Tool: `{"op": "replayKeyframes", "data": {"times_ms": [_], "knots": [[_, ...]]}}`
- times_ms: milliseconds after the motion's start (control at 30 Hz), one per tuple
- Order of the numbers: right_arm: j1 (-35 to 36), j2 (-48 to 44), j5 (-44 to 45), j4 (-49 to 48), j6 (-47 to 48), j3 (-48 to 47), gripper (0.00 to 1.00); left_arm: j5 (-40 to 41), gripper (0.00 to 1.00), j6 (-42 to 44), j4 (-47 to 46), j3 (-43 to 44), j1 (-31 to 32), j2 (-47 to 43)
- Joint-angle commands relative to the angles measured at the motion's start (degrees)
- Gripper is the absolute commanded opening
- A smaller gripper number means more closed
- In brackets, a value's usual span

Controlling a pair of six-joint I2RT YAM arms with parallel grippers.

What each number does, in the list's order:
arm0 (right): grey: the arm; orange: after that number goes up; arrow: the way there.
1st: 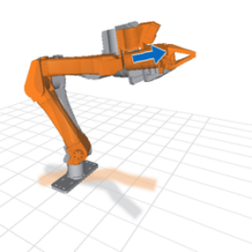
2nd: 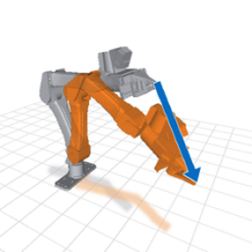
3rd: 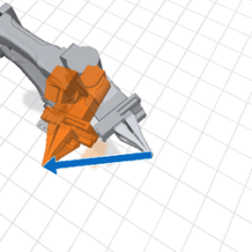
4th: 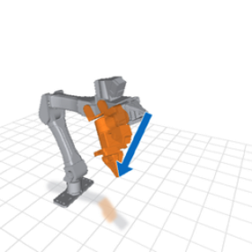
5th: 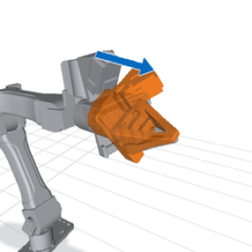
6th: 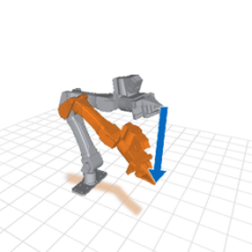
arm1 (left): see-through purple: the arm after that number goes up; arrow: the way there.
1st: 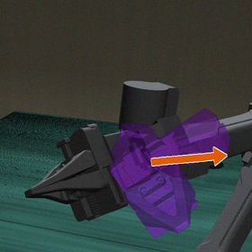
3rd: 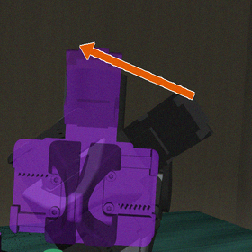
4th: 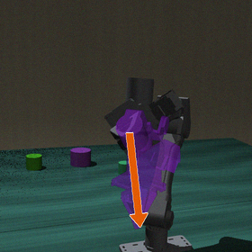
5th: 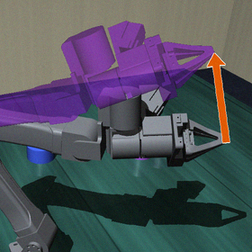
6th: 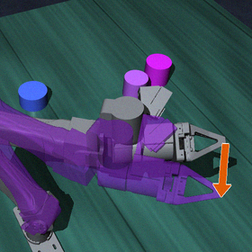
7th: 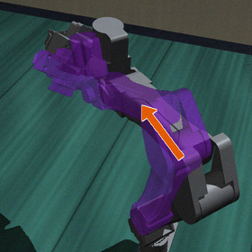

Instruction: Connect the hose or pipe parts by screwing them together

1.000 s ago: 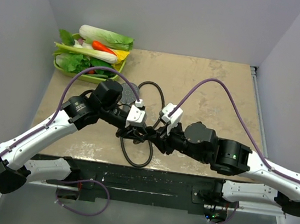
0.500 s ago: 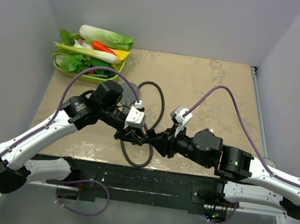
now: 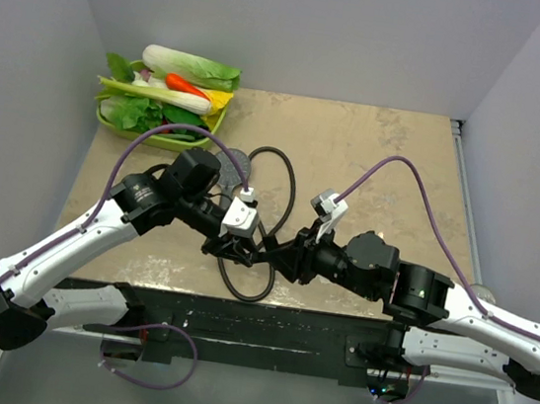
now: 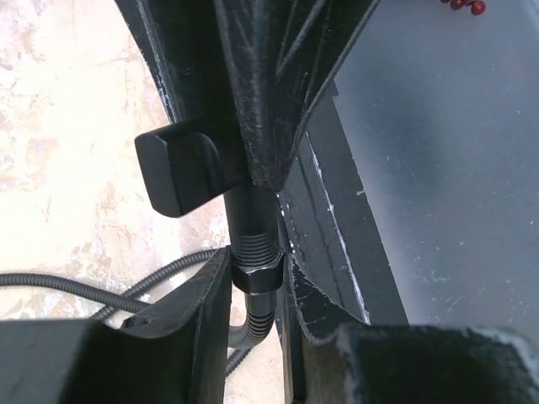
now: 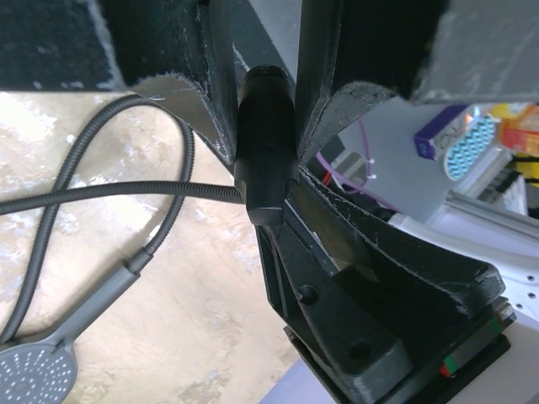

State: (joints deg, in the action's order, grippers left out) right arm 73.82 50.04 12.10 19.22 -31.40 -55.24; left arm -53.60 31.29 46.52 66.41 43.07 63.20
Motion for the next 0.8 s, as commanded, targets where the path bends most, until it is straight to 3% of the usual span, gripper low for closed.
{"op": "replayKeyframes", "data": {"times_ms": [0, 467, 767], "knots": [[-0.26, -0.73, -3.75, -4.28, -7.09, 2.42, 0.00, -3.96, 0.00, 2.99, -7.24, 4.43, 0.17, -1.76], [-0.26, 4.71, -2.26, 3.45, -12.10, -2.32, 0.00, 4.64, 0.00, 4.66, -7.85, 3.82, 0.17, -2.11], [-0.96, 5.68, -3.75, 0.29, -20.89, 2.06, 0.00, 6.32, 0.00, 5.80, -7.77, 4.16, 0.17, -2.56]]}}
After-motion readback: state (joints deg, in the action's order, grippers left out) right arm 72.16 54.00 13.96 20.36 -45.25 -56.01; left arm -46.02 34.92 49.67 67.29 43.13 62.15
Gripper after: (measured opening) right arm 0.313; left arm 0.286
